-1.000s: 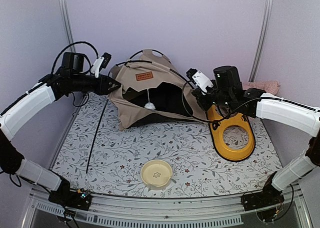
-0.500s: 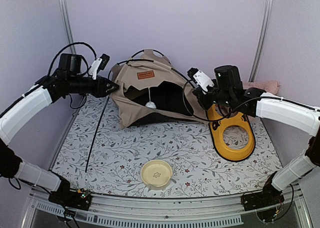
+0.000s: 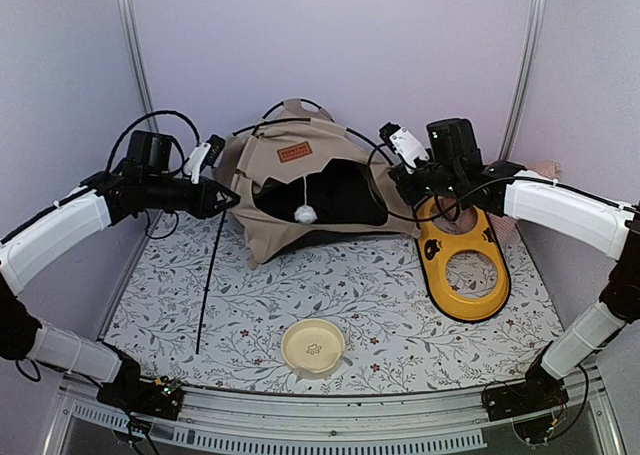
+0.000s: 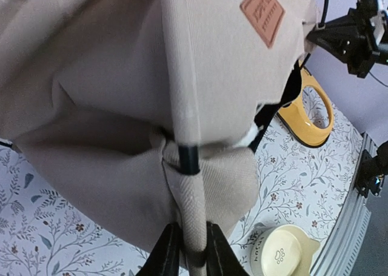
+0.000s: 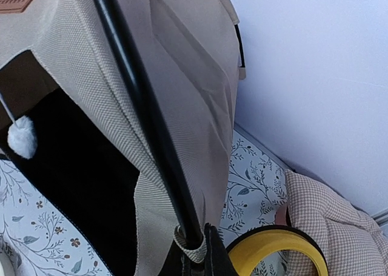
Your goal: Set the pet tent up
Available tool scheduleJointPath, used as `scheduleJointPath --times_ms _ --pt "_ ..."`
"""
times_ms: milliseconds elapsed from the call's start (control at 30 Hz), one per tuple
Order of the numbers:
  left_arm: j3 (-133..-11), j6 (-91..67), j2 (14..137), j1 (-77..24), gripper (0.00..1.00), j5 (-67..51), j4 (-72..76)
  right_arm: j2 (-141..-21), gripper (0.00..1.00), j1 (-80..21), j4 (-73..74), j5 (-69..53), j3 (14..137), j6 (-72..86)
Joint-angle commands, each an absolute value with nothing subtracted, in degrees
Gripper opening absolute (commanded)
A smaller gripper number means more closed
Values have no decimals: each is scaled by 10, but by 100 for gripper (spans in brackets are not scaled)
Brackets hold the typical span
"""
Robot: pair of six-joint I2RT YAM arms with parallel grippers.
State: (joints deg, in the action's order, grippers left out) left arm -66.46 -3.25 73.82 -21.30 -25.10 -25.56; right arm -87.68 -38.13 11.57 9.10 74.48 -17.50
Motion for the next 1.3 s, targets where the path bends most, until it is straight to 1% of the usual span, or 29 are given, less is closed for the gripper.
scheduleJointPath --times_ms 0,167,267,367,467,567,600,633,667,700,767,867,933,1000,1067,1100,1167,1267 --pt "-597 -79 710 -244 19 -265 -217 -900 0 -357 109 64 808 -83" --pt "-544 -123 701 -286 18 -247 -159 -926 0 -355 128 58 837 -55" --pt "-524 -149 701 -311 15 -241 -123 -934 0 -353 136 64 846 -47" --pt "-504 -168 702 -332 14 -230 -93 -938 0 -349 143 65 851 -34" --pt "-491 -183 702 -345 14 -222 -75 -939 0 -346 148 64 855 -20" --pt "-480 -197 700 -356 17 -219 -54 -942 0 -343 155 61 861 -6" --pt "-478 -201 700 -360 16 -217 -48 -943 0 -343 158 58 864 -4" --pt "-479 -206 701 -364 14 -213 -42 -944 0 -343 162 53 867 -3" --pt "-482 -212 702 -369 8 -208 -39 -945 1 -343 168 50 870 7" --pt "-488 -219 704 -372 0 -202 -37 -944 5 -343 172 48 872 15" --pt "-500 -235 708 -378 0 -185 -31 -941 17 -343 181 47 874 23" --pt "-521 -259 713 -387 0 -150 -26 -924 45 -344 194 47 873 28" --pt "-537 -273 716 -389 0 -132 -25 -908 62 -344 202 46 869 37" --pt "-552 -281 722 -391 0 -126 -25 -889 73 -346 204 45 857 44" --pt "-574 -284 732 -393 0 -129 -31 -867 79 -349 202 24 842 55" --pt "-585 -285 737 -395 0 -128 -37 -856 80 -353 196 4 832 61" --pt "-606 -286 749 -397 0 -125 -47 -837 81 -367 183 -33 810 75" --pt "-630 -289 763 -399 0 -118 -54 -825 81 -410 173 -55 788 98"
